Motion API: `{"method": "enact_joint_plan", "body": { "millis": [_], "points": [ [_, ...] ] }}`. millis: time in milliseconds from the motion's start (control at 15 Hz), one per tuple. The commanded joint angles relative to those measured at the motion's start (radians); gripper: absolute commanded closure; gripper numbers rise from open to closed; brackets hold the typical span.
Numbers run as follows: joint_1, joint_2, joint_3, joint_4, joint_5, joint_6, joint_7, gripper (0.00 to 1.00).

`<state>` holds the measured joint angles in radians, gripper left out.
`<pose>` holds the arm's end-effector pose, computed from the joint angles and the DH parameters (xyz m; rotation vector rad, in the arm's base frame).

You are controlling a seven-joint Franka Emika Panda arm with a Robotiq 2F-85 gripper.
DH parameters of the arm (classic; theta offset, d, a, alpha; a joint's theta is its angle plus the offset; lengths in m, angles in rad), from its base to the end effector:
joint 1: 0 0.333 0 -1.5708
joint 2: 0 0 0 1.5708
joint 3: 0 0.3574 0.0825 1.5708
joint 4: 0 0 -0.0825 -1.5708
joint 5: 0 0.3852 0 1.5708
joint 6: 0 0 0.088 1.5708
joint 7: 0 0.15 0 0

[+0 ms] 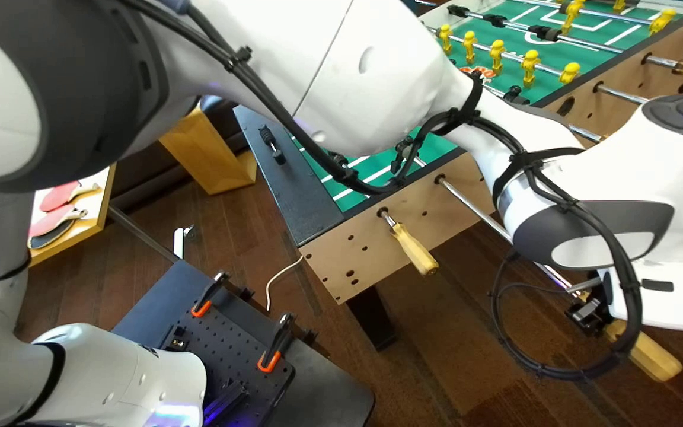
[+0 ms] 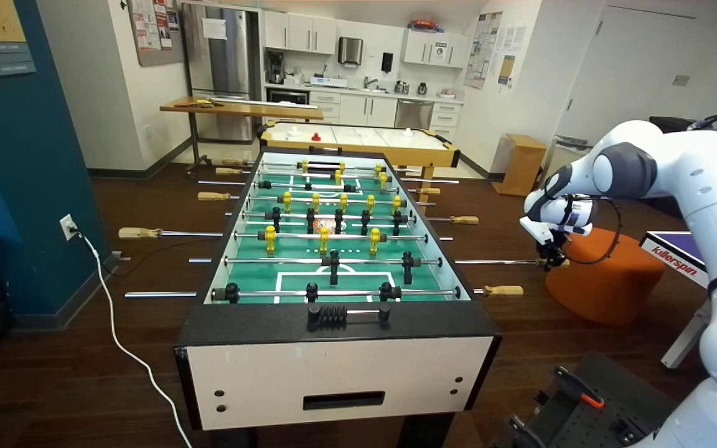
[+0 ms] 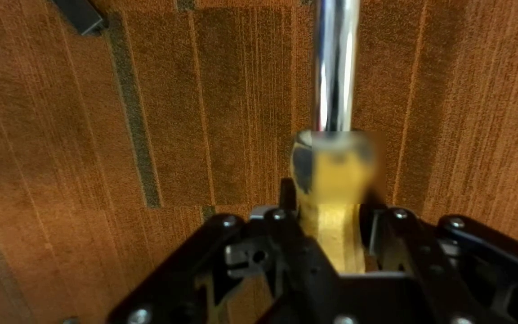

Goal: Push in the second rod from the left of the football table.

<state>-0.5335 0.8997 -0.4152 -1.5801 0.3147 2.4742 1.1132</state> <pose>0.4653 -0.5671 0.1280 1.4439 -2.6655 0.1422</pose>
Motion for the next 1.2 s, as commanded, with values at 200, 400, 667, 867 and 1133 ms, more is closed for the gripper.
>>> {"method": "enact_joint_plan", "body": {
  "millis": [200,400,667,867,1133],
  "points": [
    [0.136,-0.103,-0.026,-0.156,-0.049,0.099,0.015,0.91],
    [0.194,-0.132,-0.028,-0.206,-0.057,0.13,0.02,0.91],
    [0.257,-0.165,-0.023,-0.259,-0.059,0.158,0.059,0.91],
    [0.294,-0.179,-0.015,-0.282,-0.062,0.173,0.089,0.91],
    [0.335,-0.186,0.004,-0.29,-0.062,0.175,0.133,0.91]
  ]
}}
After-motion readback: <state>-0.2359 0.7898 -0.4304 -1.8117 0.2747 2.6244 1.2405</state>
